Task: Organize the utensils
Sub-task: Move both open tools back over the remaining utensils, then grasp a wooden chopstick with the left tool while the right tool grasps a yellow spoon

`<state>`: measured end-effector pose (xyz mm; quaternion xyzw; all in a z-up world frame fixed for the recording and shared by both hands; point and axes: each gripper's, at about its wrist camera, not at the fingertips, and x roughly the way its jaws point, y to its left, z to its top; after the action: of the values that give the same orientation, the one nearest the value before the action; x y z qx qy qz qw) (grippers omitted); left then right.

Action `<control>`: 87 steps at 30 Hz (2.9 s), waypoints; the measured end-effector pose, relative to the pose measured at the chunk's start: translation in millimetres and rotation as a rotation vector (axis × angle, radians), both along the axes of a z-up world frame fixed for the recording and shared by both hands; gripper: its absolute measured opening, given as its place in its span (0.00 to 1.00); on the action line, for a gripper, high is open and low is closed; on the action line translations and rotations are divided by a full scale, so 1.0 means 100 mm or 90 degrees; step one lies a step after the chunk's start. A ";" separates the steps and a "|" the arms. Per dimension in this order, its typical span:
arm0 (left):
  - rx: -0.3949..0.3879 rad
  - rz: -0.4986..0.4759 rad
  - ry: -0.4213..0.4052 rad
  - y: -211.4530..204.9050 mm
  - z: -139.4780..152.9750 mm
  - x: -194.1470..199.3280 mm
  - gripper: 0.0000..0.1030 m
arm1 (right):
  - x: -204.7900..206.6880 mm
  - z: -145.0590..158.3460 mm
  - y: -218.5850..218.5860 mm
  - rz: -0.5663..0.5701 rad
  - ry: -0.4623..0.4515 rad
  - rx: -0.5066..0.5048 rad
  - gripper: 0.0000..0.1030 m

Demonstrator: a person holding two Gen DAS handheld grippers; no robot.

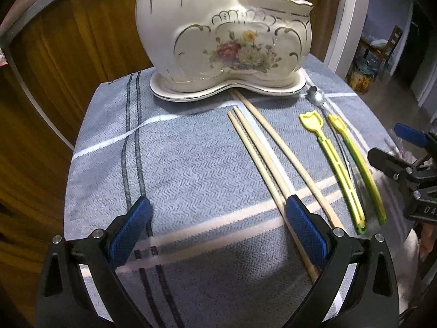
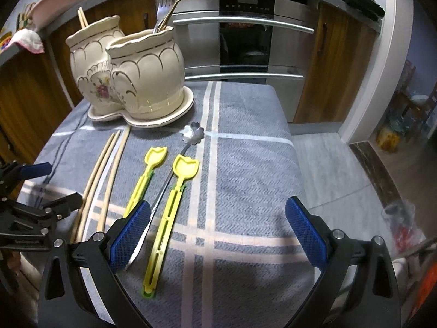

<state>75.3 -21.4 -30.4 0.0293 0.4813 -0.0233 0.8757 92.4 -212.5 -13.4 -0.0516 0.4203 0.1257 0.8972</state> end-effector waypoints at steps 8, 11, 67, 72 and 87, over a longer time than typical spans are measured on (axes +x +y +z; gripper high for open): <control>-0.003 0.003 -0.003 0.05 -0.01 0.04 0.92 | 0.03 -0.10 0.06 0.005 0.026 -0.010 0.95; -0.012 0.000 -0.003 0.06 -0.01 0.05 0.83 | 0.03 -0.10 0.07 0.010 0.031 -0.002 0.93; -0.004 -0.109 0.045 0.09 0.07 0.01 0.06 | -0.02 -0.03 0.14 0.078 0.062 0.009 0.10; 0.005 -0.102 0.057 0.21 0.06 0.03 0.06 | 0.02 -0.07 0.16 0.081 0.079 -0.004 0.14; 0.001 -0.050 0.011 0.22 0.04 0.24 0.14 | 0.12 -0.09 0.18 0.081 0.054 0.014 0.10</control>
<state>99.3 0.3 -26.7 0.0483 0.4872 -0.0577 0.8700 104.5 -194.5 -22.4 -0.0628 0.4524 0.1893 0.8693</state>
